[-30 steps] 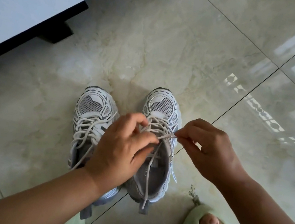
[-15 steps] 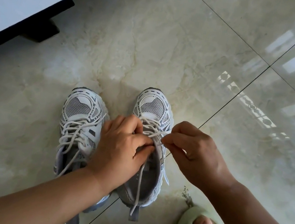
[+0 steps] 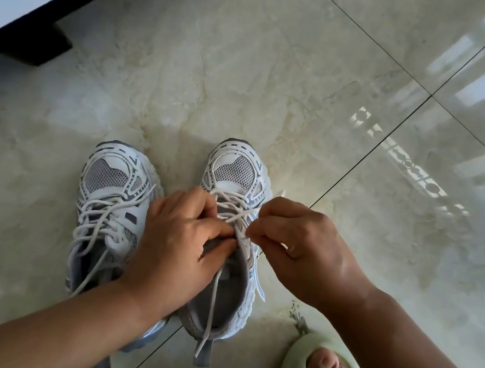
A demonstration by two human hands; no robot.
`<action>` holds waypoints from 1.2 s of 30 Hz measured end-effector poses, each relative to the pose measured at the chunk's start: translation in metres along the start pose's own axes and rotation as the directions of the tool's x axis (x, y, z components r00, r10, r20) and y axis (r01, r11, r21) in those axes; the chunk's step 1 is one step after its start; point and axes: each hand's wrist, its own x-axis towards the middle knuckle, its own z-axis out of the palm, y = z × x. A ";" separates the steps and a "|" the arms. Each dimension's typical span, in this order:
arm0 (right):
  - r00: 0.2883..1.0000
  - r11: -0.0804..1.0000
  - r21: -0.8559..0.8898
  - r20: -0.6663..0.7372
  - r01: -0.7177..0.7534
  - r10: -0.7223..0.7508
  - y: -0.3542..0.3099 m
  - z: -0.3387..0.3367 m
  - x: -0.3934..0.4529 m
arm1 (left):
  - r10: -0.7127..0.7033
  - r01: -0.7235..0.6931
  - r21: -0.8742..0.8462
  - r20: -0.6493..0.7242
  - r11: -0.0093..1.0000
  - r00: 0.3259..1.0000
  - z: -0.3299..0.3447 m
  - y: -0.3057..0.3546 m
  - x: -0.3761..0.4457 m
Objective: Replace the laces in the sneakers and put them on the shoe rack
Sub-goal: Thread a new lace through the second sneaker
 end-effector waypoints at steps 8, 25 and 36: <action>0.999 0.997 -0.068 -0.020 -0.028 0.027 0.001 0.008 -0.001 | -0.022 0.022 0.002 0.000 1.000 1.000 0.001 0.002 0.000; 0.992 0.988 -0.105 -0.072 -0.112 0.105 -0.007 0.014 -0.016 | -0.154 0.156 -0.104 0.028 0.982 0.988 0.004 0.007 0.000; 0.958 0.962 -0.140 -0.198 -0.235 0.205 -0.023 0.027 -0.017 | -0.015 0.039 -0.198 0.119 0.979 0.993 -0.004 0.006 0.003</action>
